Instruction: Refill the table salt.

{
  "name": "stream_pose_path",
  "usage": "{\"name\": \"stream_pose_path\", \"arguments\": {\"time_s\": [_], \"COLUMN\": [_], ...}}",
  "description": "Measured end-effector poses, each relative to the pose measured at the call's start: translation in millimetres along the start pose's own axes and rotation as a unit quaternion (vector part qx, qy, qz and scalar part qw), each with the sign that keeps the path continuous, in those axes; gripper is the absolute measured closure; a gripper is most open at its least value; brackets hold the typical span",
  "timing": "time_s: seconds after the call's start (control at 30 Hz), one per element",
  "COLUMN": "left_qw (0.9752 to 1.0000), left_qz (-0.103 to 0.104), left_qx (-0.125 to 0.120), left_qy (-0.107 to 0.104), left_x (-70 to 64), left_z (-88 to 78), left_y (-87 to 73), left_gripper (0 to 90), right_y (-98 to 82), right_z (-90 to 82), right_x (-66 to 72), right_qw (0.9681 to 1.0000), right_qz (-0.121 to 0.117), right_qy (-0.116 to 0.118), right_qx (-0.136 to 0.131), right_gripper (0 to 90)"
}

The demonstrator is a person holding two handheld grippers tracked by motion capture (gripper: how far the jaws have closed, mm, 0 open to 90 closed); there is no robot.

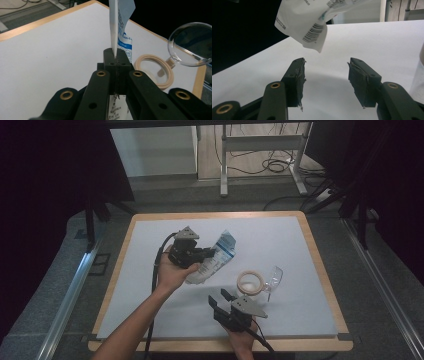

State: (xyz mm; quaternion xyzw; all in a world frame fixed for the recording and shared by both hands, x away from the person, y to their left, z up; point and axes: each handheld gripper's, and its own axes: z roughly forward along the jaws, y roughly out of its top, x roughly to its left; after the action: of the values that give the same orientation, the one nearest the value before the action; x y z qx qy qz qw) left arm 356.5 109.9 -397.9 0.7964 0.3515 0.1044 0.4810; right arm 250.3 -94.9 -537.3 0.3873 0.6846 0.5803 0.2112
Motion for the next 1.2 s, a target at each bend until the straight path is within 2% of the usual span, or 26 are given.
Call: {"name": "stream_pose_path", "arguments": {"time_s": [0.33, 0.57, 0.63, 0.73, 1.2], "left_qw": [0.9989, 0.9970, 0.9959, 0.9952, 0.9928], "left_qz": [-0.034, -0.048, -0.059, -0.062, -0.081], "left_qx": [-0.026, -0.049, -0.054, -0.063, -0.069], "left_qy": [0.021, 0.035, 0.041, 0.043, 0.054], "left_x": [35.0, 54.4, 58.5, 65.8, 87.5], "left_z": [-4.7, -8.9, -9.2, -9.2, -2.0], "left_y": [-21.6, -26.1, -27.6, -29.5, -46.2], "left_gripper": [90.0, 90.0, 90.0, 90.0, 90.0], "right_y": [-5.1, -5.6, -5.6, -5.4, -5.2], "right_z": [-6.1, -8.0, -8.7, -9.2, -10.7], "right_x": [-4.9, -2.7, -2.9, -2.8, -2.5], "right_qw": [0.9998, 0.9998, 0.9998, 0.9998, 0.9997], "right_qz": [-0.013, -0.014, -0.017, -0.013, -0.019], "right_qy": [-0.003, 0.001, 0.002, 0.002, 0.002], "right_qx": [0.015, 0.013, 0.013, 0.011, 0.011], "right_gripper": [47.4, 47.5, 47.5, 47.4, 47.5]}}
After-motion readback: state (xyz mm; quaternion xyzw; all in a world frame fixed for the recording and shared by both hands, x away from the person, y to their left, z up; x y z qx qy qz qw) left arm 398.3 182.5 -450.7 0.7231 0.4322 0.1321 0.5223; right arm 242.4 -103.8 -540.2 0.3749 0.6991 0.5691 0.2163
